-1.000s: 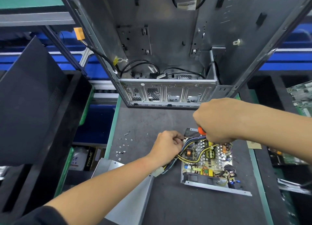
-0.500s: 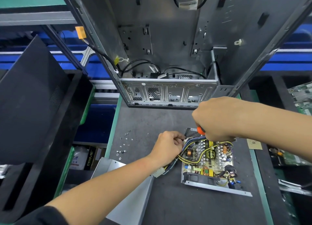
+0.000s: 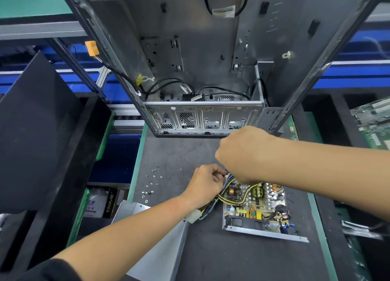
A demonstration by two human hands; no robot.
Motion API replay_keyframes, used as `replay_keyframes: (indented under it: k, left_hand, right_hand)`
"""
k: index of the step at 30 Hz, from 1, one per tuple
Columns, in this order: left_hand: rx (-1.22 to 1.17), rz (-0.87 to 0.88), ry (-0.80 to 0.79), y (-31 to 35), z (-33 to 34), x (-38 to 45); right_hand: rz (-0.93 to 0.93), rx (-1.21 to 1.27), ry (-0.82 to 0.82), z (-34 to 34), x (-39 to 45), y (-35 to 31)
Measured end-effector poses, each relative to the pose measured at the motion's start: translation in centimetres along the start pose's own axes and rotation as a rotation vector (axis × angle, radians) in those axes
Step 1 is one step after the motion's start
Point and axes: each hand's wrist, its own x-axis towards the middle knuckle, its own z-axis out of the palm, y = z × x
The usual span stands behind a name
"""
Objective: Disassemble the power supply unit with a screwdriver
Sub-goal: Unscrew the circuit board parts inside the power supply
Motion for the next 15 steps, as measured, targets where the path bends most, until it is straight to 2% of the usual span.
replay_keyframes:
  k: [7,11,15]
  left_hand:
    - [0.003,0.004,-0.004,-0.1,0.3,0.3]
    - [0.018,-0.022,-0.01,-0.2,0.2,0.3]
    - [-0.1,-0.082,-0.035,-0.1,0.6,0.5]
  right_hand:
    - [0.01,0.044,-0.043,-0.5,0.3,0.9]
    - [0.038,0.305,-0.078,-0.8,-0.1,2.1]
    - [0.044,0.507,-0.071,-0.5,-0.1,3.5]
